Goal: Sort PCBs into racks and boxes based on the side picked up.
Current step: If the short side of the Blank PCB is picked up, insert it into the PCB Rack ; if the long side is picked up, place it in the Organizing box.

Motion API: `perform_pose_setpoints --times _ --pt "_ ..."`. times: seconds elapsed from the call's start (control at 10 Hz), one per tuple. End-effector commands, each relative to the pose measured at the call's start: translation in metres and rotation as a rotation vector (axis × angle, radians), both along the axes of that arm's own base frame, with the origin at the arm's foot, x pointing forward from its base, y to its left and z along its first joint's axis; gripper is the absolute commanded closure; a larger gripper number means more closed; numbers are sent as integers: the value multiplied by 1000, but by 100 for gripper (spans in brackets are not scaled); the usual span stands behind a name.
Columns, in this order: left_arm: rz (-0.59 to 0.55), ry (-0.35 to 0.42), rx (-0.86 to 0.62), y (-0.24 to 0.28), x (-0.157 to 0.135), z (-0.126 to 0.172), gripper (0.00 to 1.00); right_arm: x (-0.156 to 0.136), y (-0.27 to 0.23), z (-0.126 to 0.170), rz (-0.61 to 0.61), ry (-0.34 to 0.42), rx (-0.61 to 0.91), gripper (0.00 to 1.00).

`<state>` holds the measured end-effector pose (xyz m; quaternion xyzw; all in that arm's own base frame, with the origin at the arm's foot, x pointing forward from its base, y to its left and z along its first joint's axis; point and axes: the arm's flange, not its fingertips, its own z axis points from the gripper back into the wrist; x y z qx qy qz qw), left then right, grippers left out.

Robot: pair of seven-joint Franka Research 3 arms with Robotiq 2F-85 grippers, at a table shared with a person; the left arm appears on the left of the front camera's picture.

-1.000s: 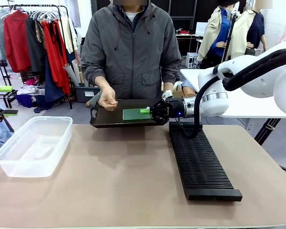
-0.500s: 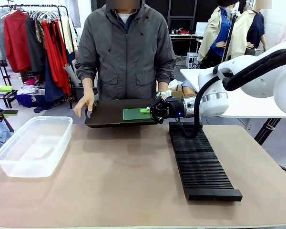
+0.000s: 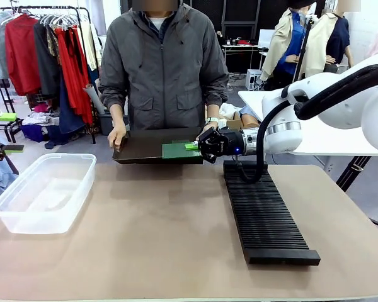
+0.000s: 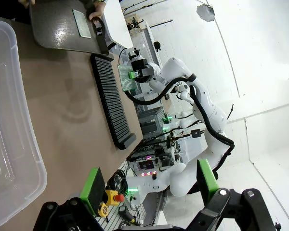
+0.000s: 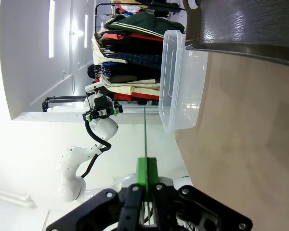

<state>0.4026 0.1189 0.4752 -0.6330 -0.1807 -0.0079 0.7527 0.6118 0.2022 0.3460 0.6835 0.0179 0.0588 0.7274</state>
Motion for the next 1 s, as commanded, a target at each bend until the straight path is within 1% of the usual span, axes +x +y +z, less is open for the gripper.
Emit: perform_pose_setpoints --times 0.0,0.5,0.7,0.8,0.9 --pt "0 3 -7 0 -2 1 0 0 2 2 -1 3 11 100" --pt "0 3 -7 0 -2 1 0 0 0 0 0 0 0 100" --pt "0 3 -7 0 -2 1 0 -6 -16 2 14 -153 3 100" --pt "0 3 -7 0 -2 1 0 -8 -26 3 13 -200 25 100" --pt "0 3 -7 0 -2 1 0 -11 -38 4 12 -230 38 100"
